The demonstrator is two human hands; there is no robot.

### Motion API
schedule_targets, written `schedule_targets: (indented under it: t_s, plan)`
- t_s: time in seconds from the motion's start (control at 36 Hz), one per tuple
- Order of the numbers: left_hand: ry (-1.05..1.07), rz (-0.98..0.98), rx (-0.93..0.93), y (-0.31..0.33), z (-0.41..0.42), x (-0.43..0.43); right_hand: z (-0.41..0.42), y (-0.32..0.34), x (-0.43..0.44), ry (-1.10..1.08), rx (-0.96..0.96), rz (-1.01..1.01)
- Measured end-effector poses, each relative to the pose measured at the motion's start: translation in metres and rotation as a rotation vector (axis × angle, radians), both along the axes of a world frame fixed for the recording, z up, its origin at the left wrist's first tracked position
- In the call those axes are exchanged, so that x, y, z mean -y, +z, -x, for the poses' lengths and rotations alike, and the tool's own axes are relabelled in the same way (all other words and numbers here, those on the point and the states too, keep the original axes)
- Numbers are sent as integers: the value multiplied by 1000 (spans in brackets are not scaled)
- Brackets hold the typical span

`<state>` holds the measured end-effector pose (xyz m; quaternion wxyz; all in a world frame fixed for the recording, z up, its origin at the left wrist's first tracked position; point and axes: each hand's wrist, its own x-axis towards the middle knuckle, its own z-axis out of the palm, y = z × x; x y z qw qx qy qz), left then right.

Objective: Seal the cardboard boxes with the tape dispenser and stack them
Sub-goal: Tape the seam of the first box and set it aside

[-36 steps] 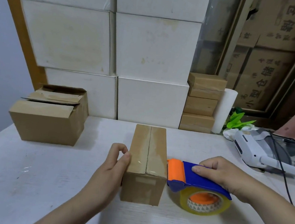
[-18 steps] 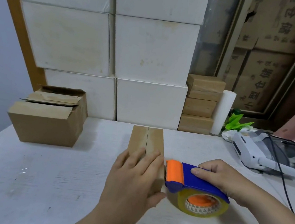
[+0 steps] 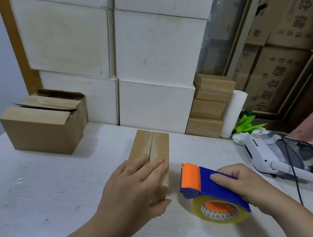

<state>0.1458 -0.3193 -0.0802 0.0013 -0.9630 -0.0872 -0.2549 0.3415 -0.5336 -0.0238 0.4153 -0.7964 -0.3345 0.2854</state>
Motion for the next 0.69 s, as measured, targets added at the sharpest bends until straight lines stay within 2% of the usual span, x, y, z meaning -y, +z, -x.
schedule_targets:
  t_s: [0.47,0.61,0.69]
  plan:
    - [-19,35,102,-5,-1,-1,0,-10,3,-8,-33,-58]
    - [-15,44,79,-5,0,-1,5,-4,-2,3,24,0]
    - [-16,56,66,-5,-1,-1,7,6,-8,13,75,112]
